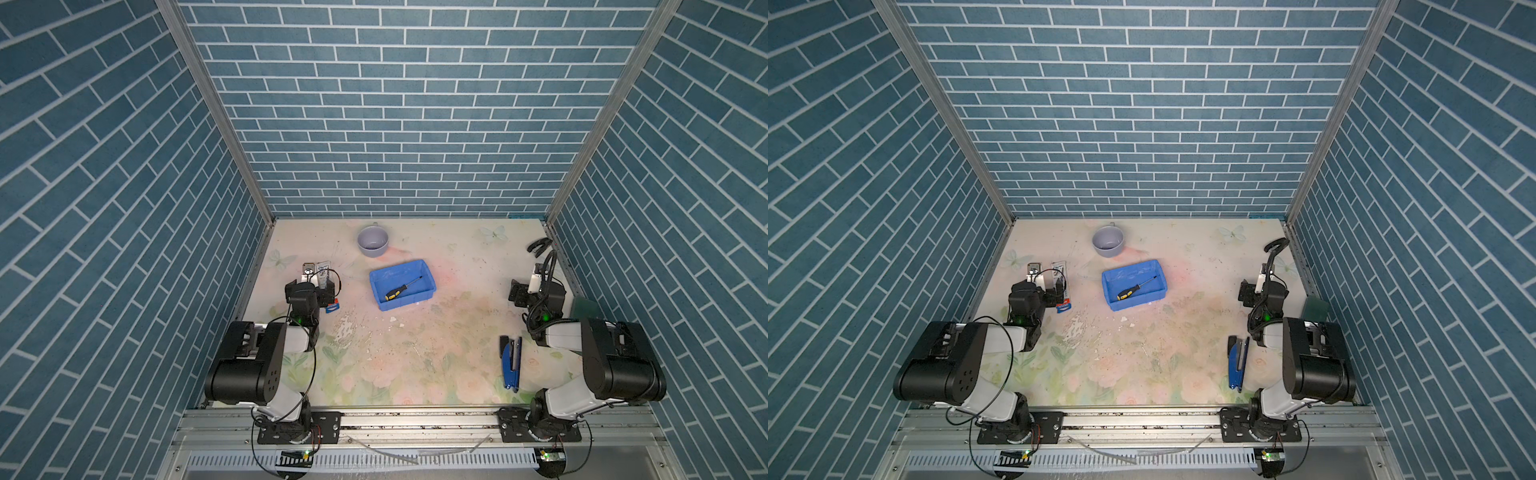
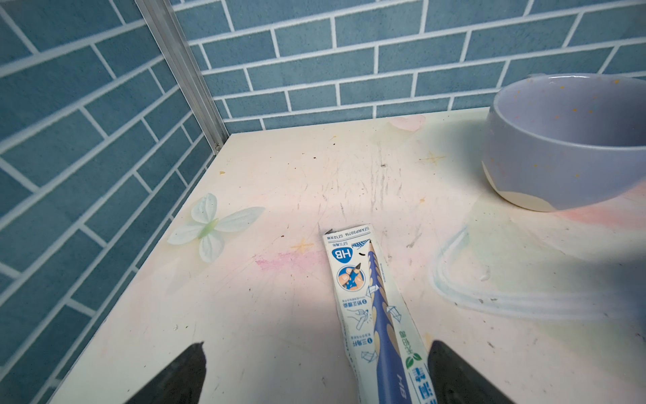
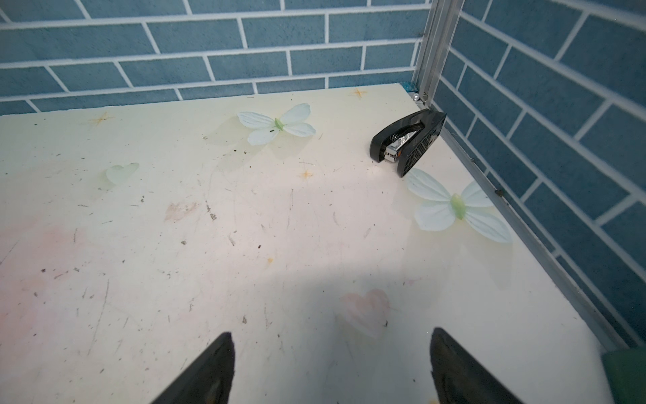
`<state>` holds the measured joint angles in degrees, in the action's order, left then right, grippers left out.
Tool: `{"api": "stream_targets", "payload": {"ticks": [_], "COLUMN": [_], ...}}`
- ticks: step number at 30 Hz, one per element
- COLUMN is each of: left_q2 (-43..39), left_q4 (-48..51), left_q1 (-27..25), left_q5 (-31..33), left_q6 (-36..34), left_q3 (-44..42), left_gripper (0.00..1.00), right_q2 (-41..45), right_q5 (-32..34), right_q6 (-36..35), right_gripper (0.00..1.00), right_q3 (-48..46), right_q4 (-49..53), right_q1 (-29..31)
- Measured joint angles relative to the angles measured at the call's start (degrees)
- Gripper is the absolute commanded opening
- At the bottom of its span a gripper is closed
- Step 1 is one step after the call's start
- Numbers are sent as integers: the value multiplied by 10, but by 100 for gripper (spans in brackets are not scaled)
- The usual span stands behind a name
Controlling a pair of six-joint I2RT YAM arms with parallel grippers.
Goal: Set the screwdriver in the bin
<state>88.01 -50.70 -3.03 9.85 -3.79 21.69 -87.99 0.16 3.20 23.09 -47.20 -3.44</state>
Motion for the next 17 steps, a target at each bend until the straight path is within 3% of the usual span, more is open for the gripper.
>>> {"api": "stream_targets", "payload": {"ticks": [17], "left_q2": [0], "left_q4": [-2], "left_q1": [0], "left_q5": [-9], "left_q6": [0], "left_q3": [0], "left_gripper": [100], "right_q2": [0], "right_q5": [-9], "right_q6": [0], "right_gripper": [85], "right_q3": [0], "right_q4": [0], "right_q1": [0]}}
